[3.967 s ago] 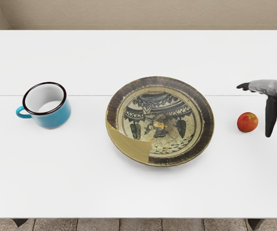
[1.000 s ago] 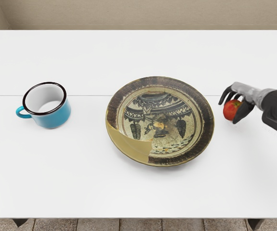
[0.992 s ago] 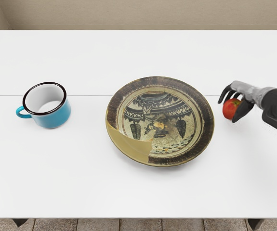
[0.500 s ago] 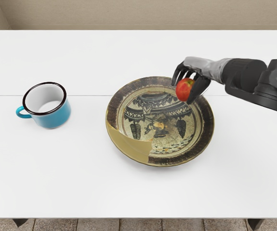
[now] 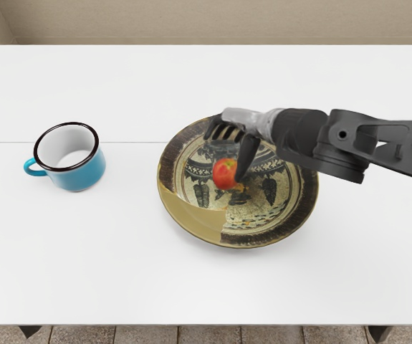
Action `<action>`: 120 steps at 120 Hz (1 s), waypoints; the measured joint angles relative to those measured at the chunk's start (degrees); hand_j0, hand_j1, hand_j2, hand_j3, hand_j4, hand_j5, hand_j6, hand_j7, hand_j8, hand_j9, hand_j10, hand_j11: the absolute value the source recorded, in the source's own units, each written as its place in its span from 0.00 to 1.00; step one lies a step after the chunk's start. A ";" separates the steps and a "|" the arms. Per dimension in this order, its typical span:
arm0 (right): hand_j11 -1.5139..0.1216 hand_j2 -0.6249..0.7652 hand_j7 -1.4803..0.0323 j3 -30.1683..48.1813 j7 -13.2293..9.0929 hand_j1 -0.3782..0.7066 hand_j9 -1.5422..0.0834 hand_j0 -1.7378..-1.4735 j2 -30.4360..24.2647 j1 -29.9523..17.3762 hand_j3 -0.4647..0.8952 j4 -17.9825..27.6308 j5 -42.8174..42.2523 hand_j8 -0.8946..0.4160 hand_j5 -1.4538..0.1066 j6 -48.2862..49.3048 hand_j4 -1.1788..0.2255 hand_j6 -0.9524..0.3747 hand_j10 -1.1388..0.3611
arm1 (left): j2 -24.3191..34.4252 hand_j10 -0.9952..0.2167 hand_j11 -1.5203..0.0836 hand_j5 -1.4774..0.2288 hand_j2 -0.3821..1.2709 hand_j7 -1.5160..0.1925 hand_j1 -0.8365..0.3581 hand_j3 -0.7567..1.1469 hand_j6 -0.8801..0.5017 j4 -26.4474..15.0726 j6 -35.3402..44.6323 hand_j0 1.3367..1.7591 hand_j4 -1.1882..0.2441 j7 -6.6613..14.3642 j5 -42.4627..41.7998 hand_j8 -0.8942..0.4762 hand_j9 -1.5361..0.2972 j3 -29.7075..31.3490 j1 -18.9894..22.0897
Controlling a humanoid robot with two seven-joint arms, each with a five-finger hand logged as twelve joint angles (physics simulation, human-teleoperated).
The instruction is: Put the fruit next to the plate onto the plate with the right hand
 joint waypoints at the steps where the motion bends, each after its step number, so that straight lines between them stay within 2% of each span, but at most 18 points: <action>1: 0.64 0.55 0.68 0.02 0.00 0.35 0.66 0.30 -0.05 0.04 0.34 0.07 -0.01 0.54 0.63 0.00 0.61 0.53 0.58 | 0.00 0.81 0.94 0.86 0.23 0.88 0.98 0.40 0.63 0.00 0.00 0.76 0.82 0.00 0.00 0.65 0.83 0.00 0.00; 15: 0.76 0.50 0.81 3.66 0.00 0.21 0.78 0.30 -0.78 0.04 0.34 1.30 1.81 0.59 0.75 3.34 0.70 0.61 0.65 | 0.00 0.81 0.94 0.86 0.23 0.88 0.98 0.40 0.63 0.02 0.00 0.76 0.82 0.00 0.00 0.65 0.83 0.01 0.00; 29: 0.83 0.48 0.88 10.80 0.00 0.13 0.85 0.30 -0.86 -2.30 0.34 1.89 11.81 0.63 0.83 9.35 0.76 0.65 0.70 | 0.00 0.81 0.94 0.86 0.23 0.88 0.98 0.40 0.63 0.00 0.00 0.76 0.82 0.00 0.00 0.65 0.83 0.00 0.00; 39: 0.86 0.47 0.91 15.53 0.00 0.10 0.89 0.30 -1.00 -3.95 0.34 2.69 22.32 0.65 0.87 16.35 0.79 0.68 0.72 | 0.00 0.81 0.94 0.86 0.23 0.88 0.98 0.40 0.63 0.00 0.00 0.76 0.82 -0.01 0.00 0.65 0.83 0.00 0.04; 49: 0.88 0.46 0.94 23.73 -0.01 0.07 0.91 0.30 -1.65 -8.16 0.34 3.39 31.47 0.66 0.89 26.96 0.81 0.69 0.73 | 0.00 0.81 0.94 0.86 0.23 0.88 0.98 0.40 0.63 0.00 0.00 0.76 0.82 -0.01 0.00 0.65 0.83 0.00 0.66; 58: 0.90 0.46 0.95 29.13 -0.01 0.06 0.92 0.30 -2.46 -12.75 0.34 3.05 36.37 0.67 0.90 33.63 0.82 0.70 0.74 | 0.00 0.81 0.94 0.86 0.23 0.88 0.98 0.40 0.63 0.01 0.00 0.76 0.82 -0.02 0.00 0.65 0.83 0.00 0.69; 70: 0.91 0.46 0.96 33.16 -0.01 0.05 0.93 0.30 -3.96 -19.06 0.34 -1.24 46.93 0.67 0.91 37.54 0.82 0.71 0.75 | 0.00 0.81 0.94 0.86 0.23 0.88 0.98 0.40 0.63 0.00 0.00 0.76 0.82 -0.01 0.00 0.65 0.83 0.03 0.70; 80: 0.91 0.45 0.97 34.73 -0.01 0.04 0.94 0.30 -8.32 -23.22 0.34 -4.94 55.58 0.68 0.92 38.87 0.83 0.71 0.75 | 0.00 0.81 0.94 0.86 0.23 0.88 0.98 0.40 0.63 0.01 0.00 0.76 0.82 -0.01 0.00 0.65 0.83 0.02 0.70; 89: 0.92 0.45 0.97 34.10 -0.01 0.04 0.94 0.30 -11.74 -26.09 0.34 -7.31 59.79 0.68 0.92 39.43 0.83 0.71 0.75 | 0.00 0.81 0.94 0.86 0.23 0.88 0.98 0.40 0.63 0.01 0.00 0.76 0.82 -0.01 -0.01 0.65 0.83 0.00 0.66; 120: 0.92 0.45 0.98 29.11 0.00 0.03 0.95 0.30 -23.45 -28.76 0.34 -11.27 63.10 0.68 0.93 39.94 0.84 0.72 0.76 | 0.00 0.81 0.94 0.86 0.23 0.88 0.98 0.40 0.63 0.00 0.00 0.76 0.82 -0.01 -0.02 0.65 0.83 -0.03 0.27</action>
